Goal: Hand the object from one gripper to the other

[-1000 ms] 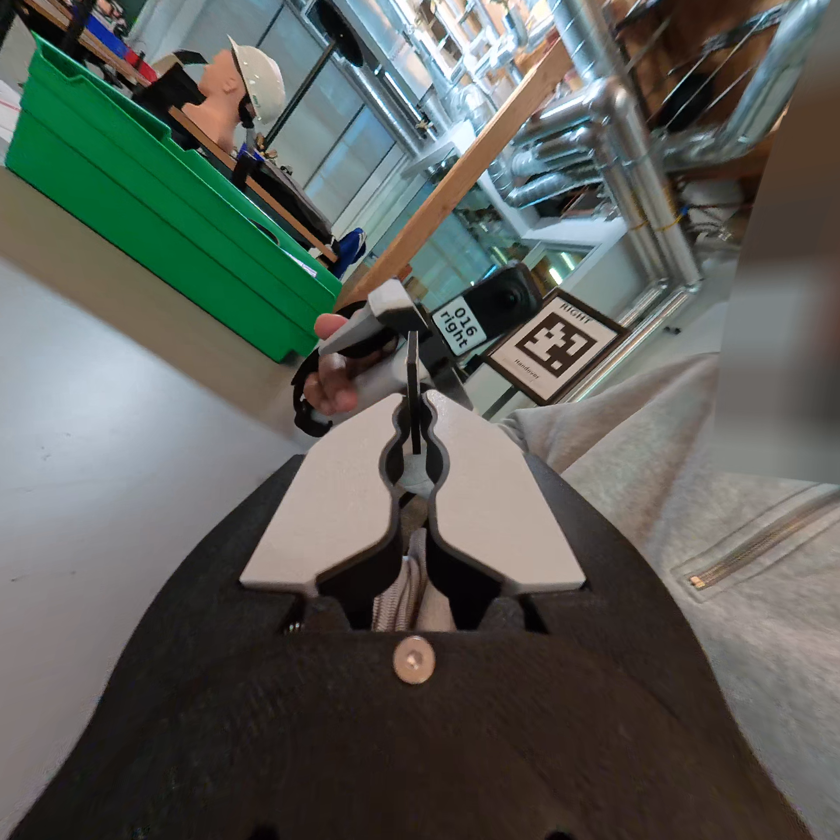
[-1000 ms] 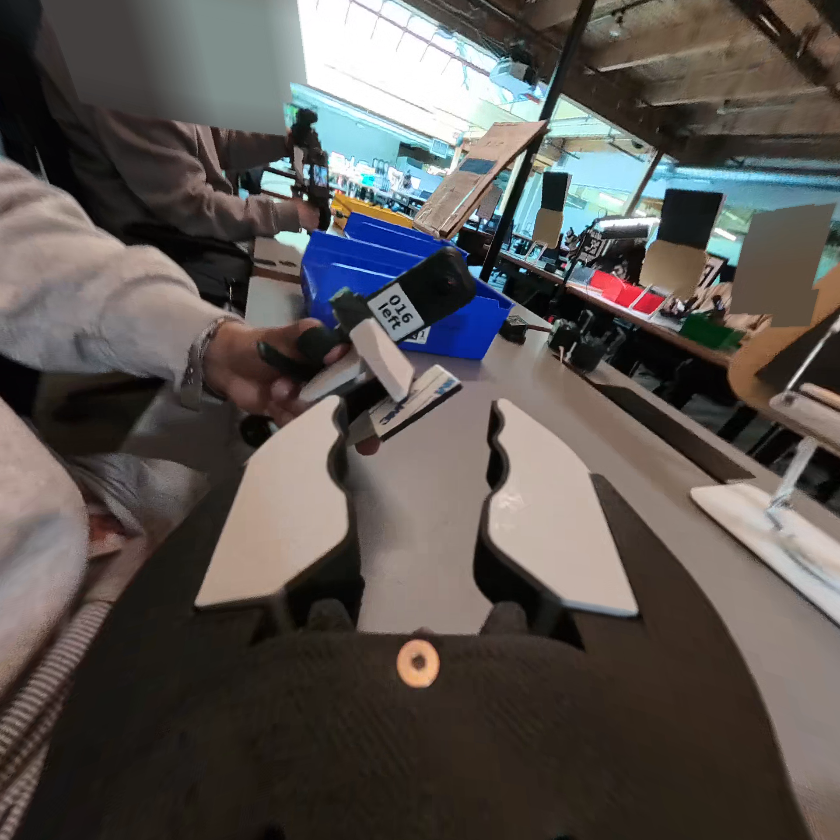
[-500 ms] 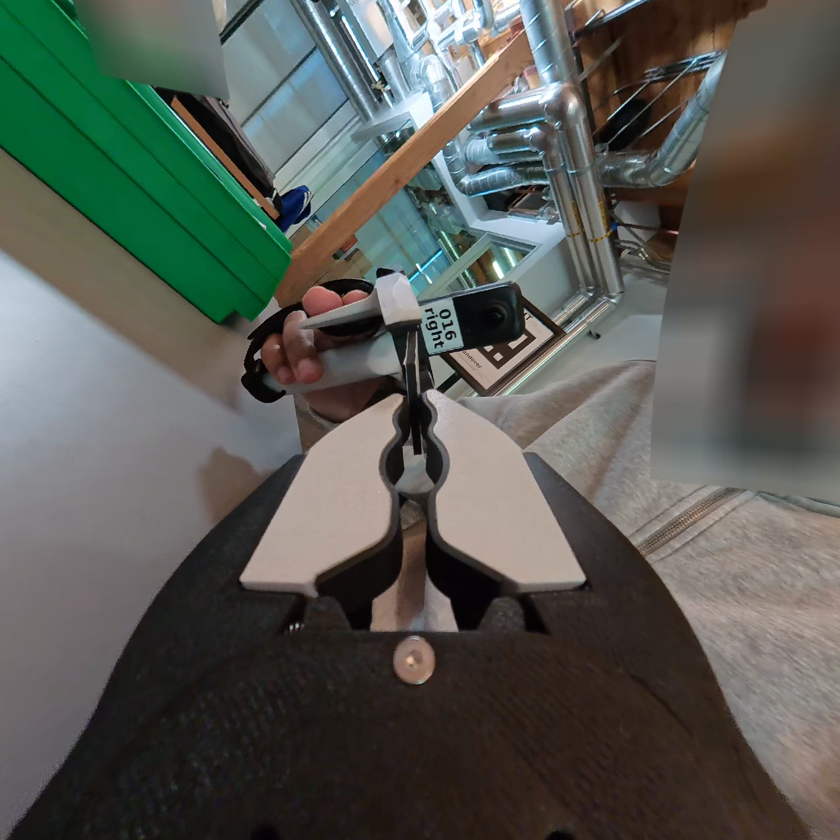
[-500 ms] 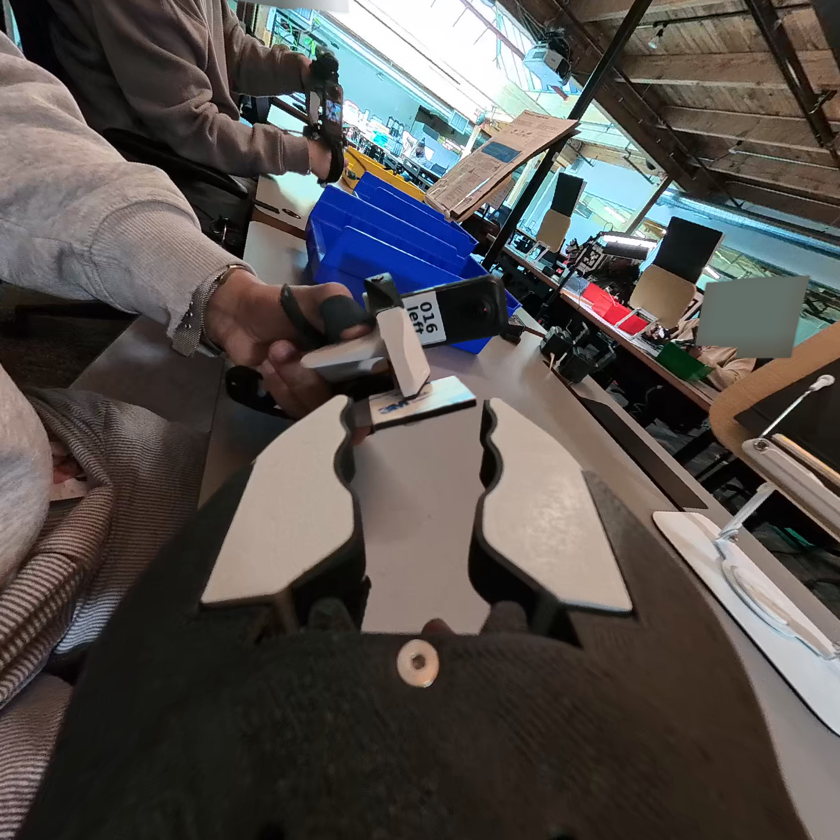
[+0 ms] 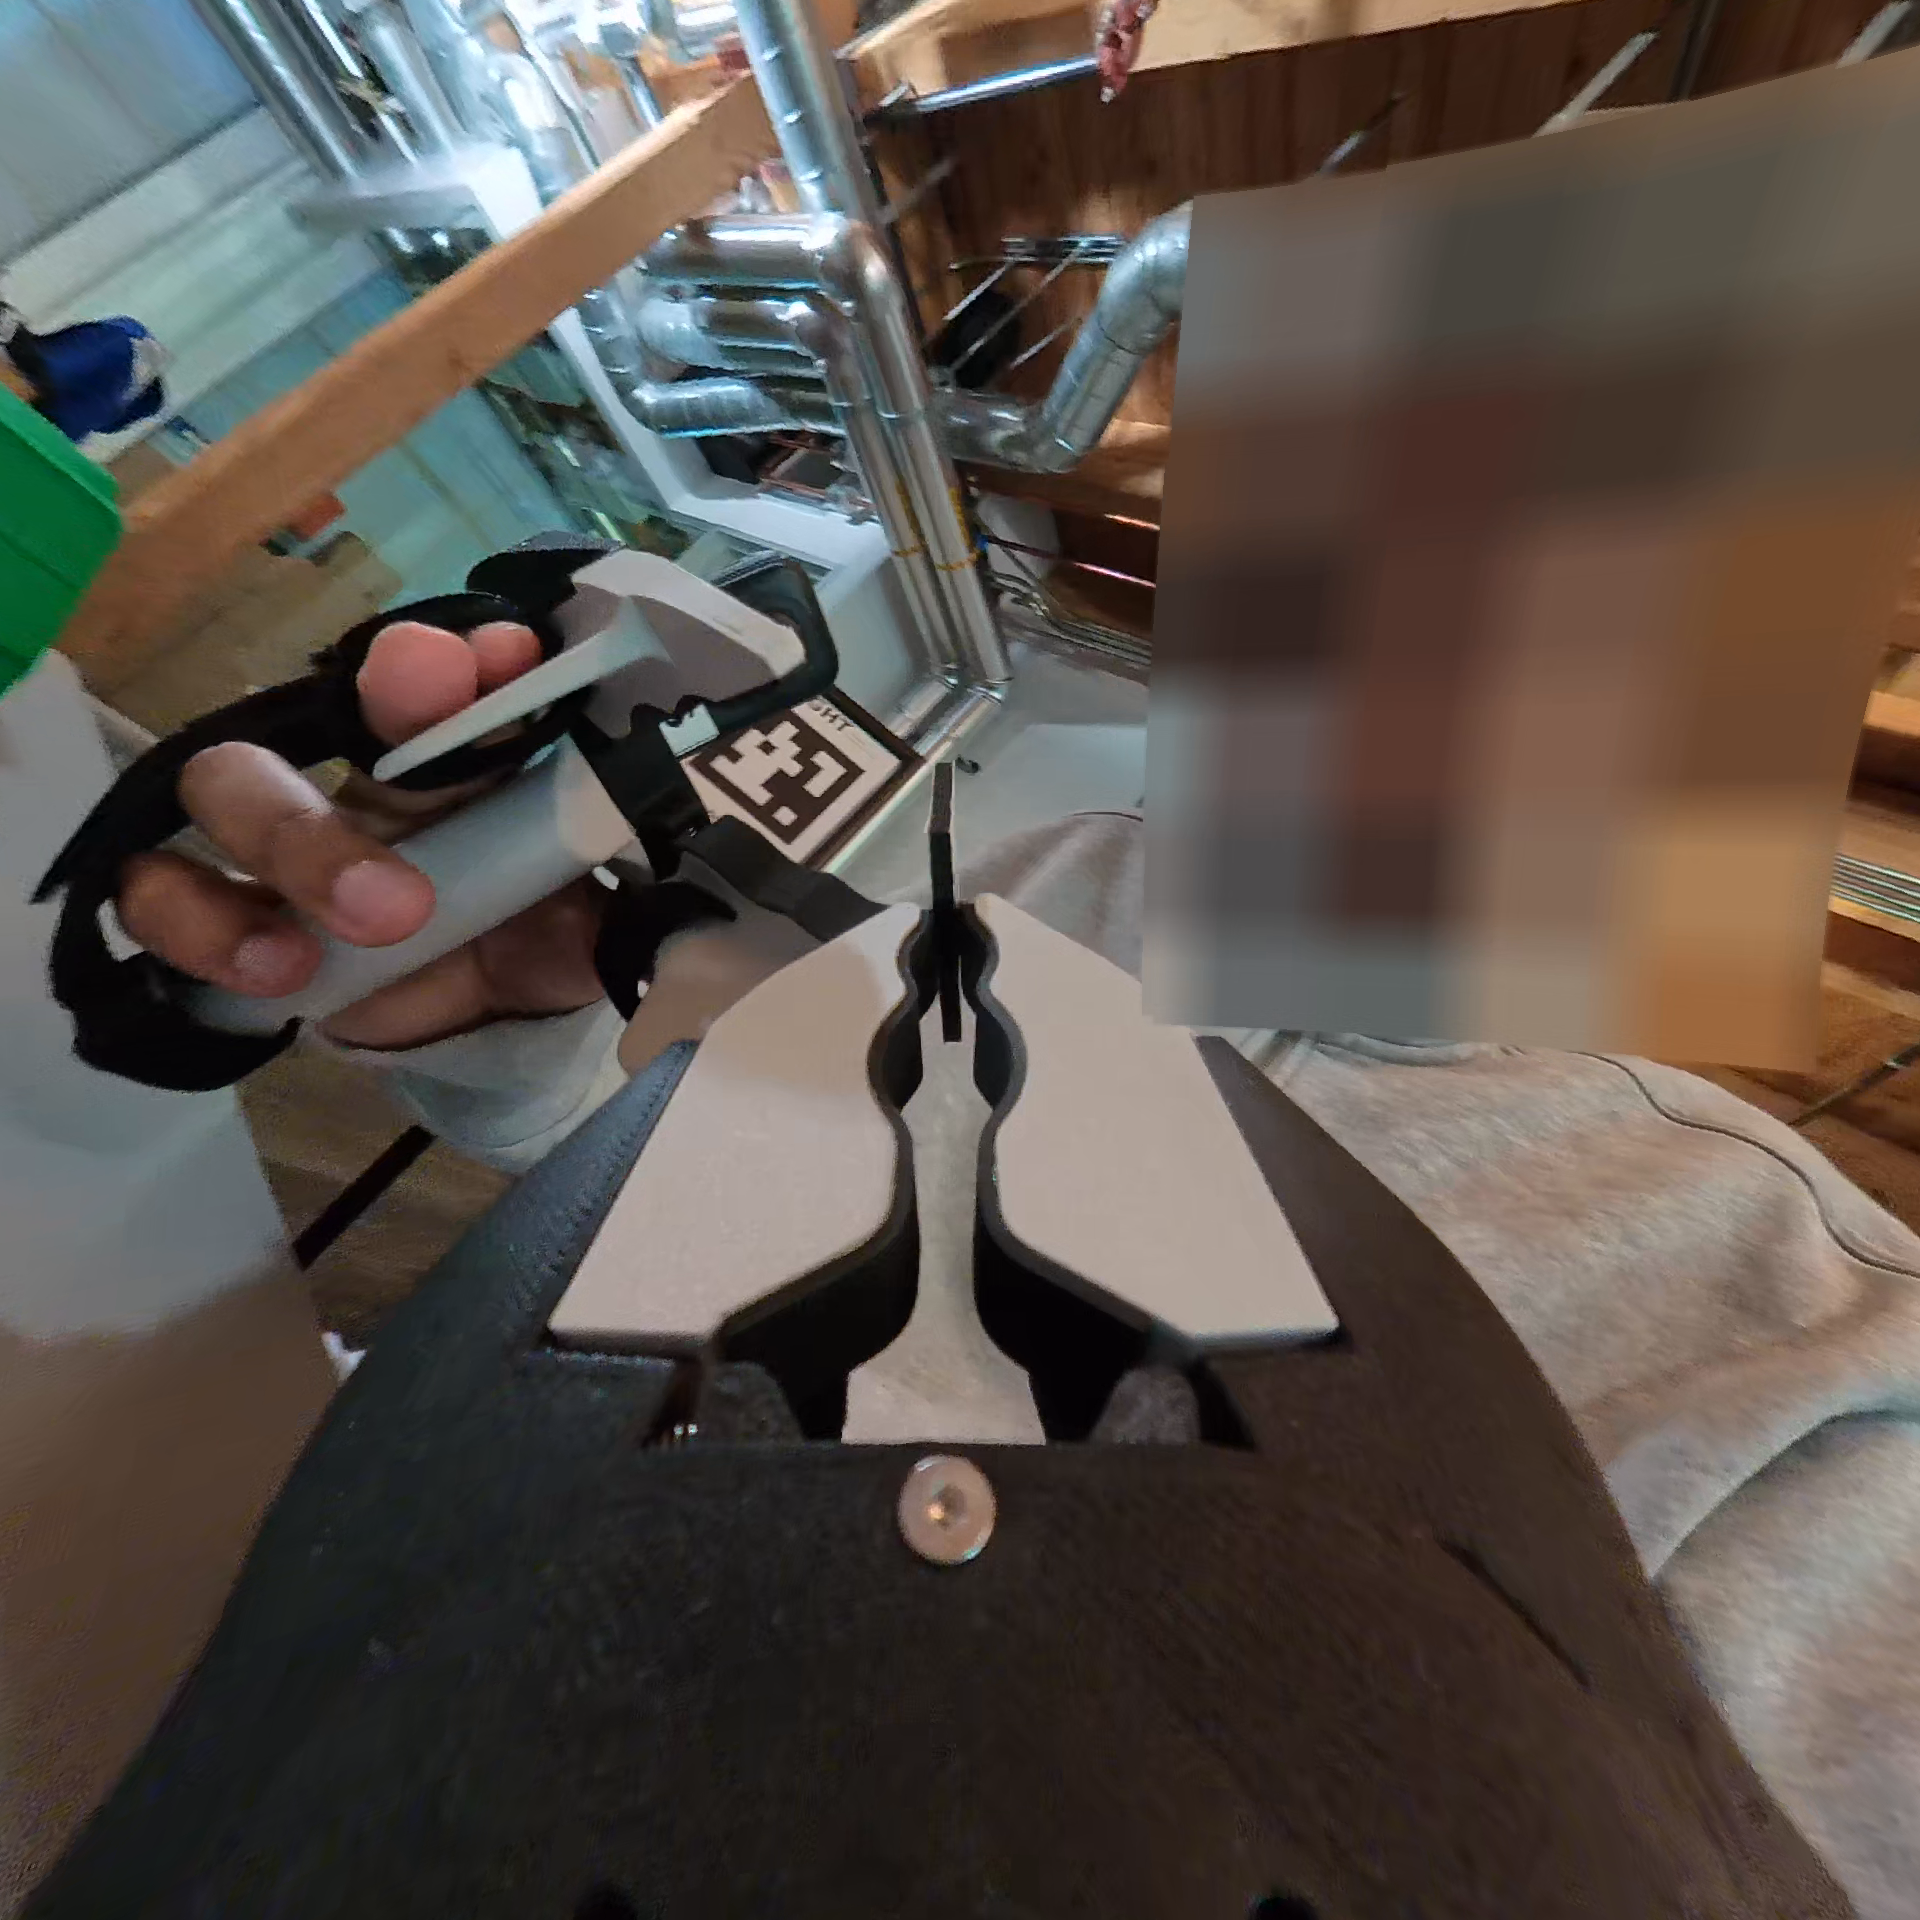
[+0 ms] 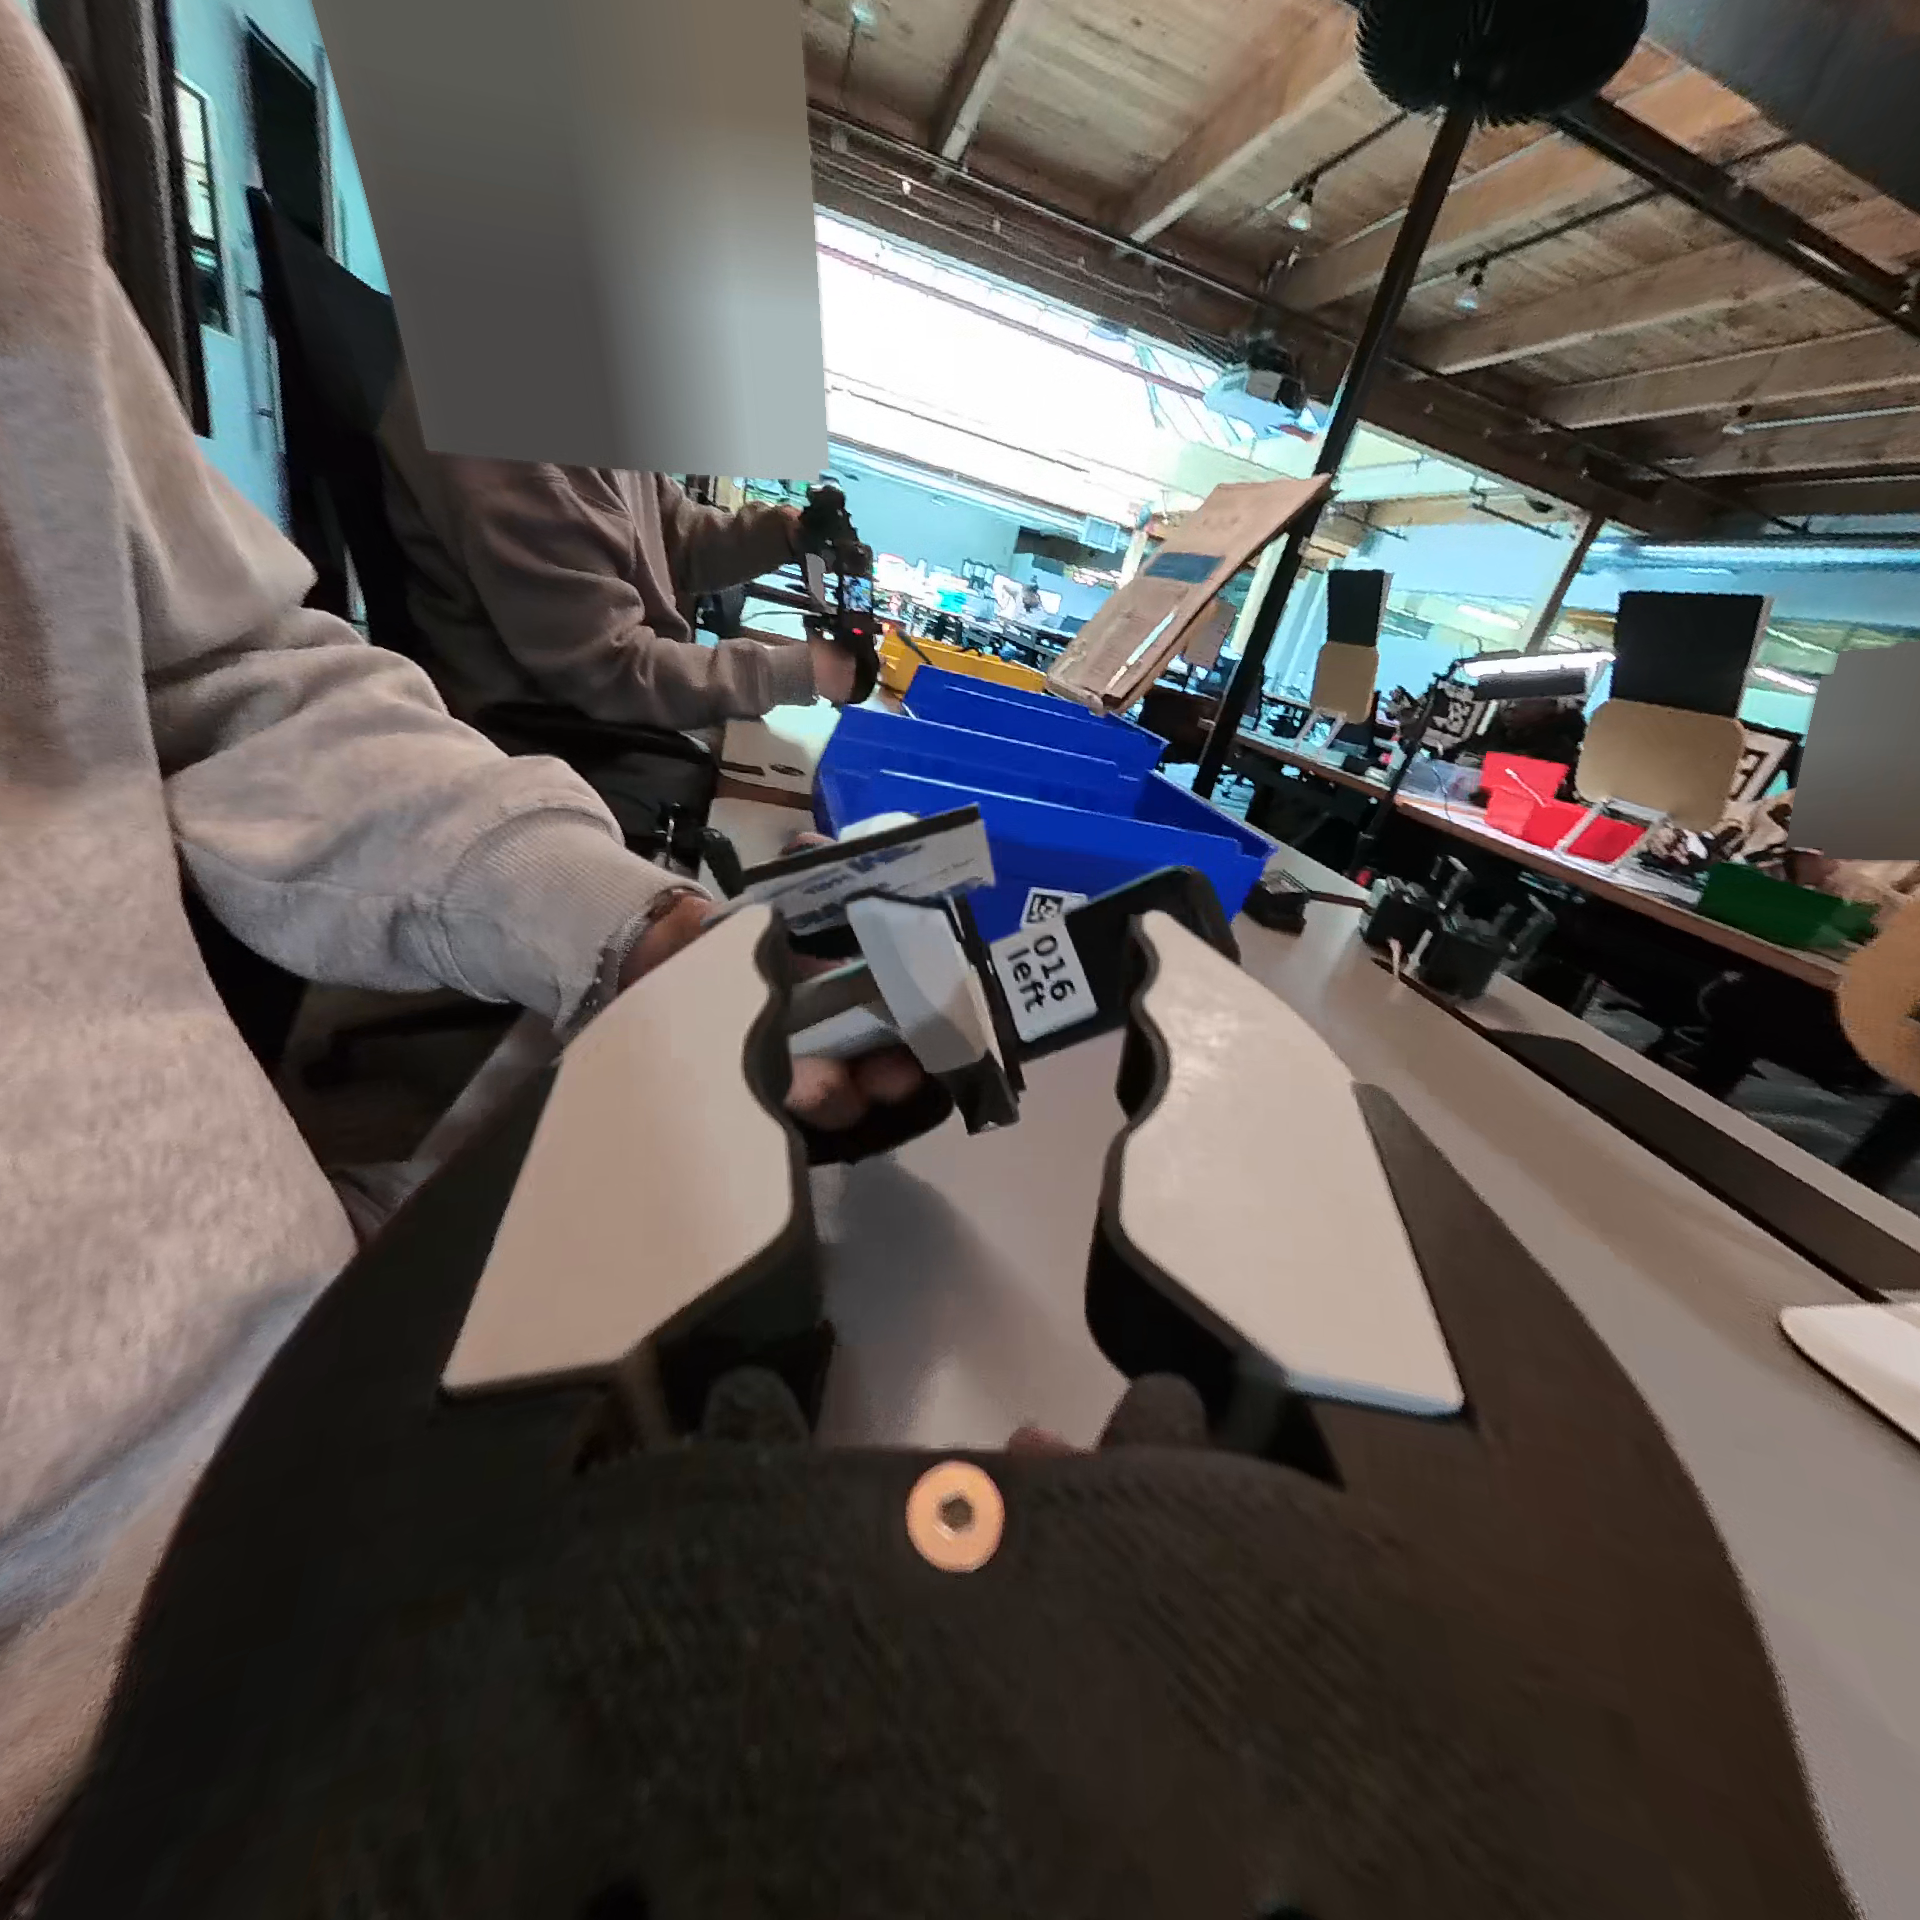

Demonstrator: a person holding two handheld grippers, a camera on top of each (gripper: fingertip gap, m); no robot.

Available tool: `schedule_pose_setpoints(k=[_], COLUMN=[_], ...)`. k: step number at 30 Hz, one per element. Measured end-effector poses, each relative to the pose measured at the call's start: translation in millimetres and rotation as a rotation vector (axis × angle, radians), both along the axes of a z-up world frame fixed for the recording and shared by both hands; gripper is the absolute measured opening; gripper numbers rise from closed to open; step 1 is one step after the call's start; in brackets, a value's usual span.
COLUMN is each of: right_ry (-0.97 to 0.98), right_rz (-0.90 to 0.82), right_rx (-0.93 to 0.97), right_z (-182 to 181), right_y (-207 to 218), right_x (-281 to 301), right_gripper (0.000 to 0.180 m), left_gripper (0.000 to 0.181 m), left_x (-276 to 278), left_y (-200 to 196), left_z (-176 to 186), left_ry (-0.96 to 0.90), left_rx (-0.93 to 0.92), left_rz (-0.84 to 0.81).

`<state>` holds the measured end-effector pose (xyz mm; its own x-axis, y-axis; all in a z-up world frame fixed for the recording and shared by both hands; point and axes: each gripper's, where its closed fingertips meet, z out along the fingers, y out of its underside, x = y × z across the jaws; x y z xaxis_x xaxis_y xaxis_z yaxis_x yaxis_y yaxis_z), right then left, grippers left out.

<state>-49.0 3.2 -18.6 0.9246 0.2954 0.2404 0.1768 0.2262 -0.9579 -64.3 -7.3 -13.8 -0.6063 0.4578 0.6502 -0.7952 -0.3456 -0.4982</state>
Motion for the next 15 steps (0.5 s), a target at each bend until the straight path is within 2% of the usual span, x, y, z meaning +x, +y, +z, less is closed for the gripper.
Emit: schedule_pose_setpoints(k=[1, 6, 8, 10, 13, 15], right_ry=[-0.001, 0.004, -0.014, -0.032, -0.054, -0.052], right_rz=[0.014, 0.063, 0.068, 0.066, 0.045, 0.014], right_rx=[0.008, 0.027, 0.029, 0.050, 0.063, 0.066], right_z=[1, 6, 6, 9, 12, 13], right_y=[0, 1, 1, 0, 0, 0], right_x=[-4, -19, -23, -26, -26, -21], right_gripper=[0.063, 0.068, 0.061, 0.047, 0.046, 0.046], left_gripper=[0.004, 0.004, 0.004, 0.004, 0.004, 0.015], left_x=[-2, -4, -5, -5, -6, 1], left_y=[-1, -6, -6, -6, -6, -8], left_z=[2, 2, 3, 3, 5, 1], left_ry=[-0.002, 0.000, 0.002, 0.012, 0.021, 0.048], left_rx=[-0.017, -0.027, -0.038, -0.049, -0.068, -0.040], left_rz=[-0.013, -0.038, -0.044, -0.050, -0.066, -0.026])
